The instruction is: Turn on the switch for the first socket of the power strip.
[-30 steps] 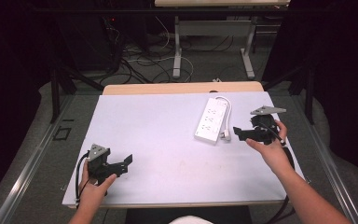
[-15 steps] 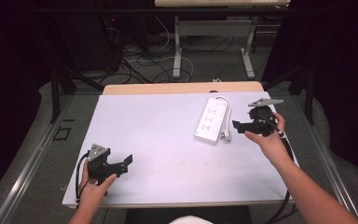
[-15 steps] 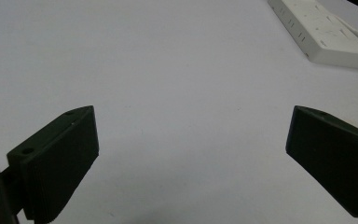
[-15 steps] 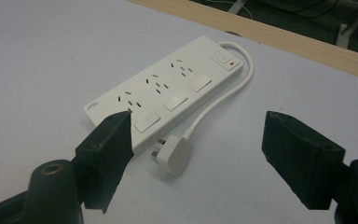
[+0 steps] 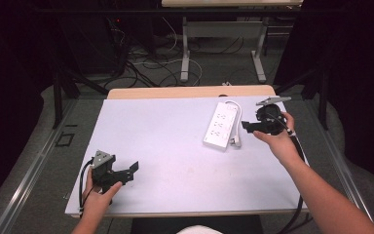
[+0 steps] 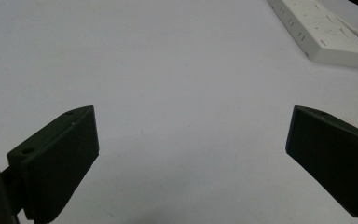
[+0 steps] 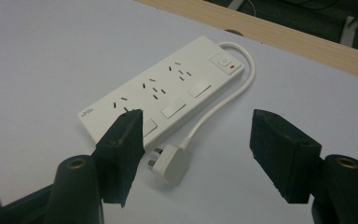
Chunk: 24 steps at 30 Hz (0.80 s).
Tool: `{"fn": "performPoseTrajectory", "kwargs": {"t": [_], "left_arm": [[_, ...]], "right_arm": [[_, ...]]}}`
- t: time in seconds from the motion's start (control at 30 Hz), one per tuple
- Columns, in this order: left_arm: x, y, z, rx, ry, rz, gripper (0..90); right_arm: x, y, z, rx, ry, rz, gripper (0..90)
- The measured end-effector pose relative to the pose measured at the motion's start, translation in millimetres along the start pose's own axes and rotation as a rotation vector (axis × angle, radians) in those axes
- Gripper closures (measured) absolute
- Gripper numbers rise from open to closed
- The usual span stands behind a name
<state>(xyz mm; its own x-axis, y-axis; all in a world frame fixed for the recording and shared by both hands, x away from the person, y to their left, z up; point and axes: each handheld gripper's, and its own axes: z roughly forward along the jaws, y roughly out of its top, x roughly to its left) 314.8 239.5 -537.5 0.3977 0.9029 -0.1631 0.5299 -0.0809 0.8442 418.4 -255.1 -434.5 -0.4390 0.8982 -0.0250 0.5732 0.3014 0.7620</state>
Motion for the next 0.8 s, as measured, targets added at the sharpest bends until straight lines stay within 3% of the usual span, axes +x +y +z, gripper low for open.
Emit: {"fn": "performPoseTrajectory", "kwargs": {"t": [0.43,0.8], "left_arm": [[0.0,-0.1,0.4,-0.001,-0.002,0.0,2.4],[0.5,-0.2,0.4,0.0,-0.004,-0.001,2.7]], "right_arm": [[-1.0,12.3,12.3,0.011,0.002,-0.049,36.9],[-0.4,22.8,20.4,0.023,0.001,-0.059,36.8]]}}
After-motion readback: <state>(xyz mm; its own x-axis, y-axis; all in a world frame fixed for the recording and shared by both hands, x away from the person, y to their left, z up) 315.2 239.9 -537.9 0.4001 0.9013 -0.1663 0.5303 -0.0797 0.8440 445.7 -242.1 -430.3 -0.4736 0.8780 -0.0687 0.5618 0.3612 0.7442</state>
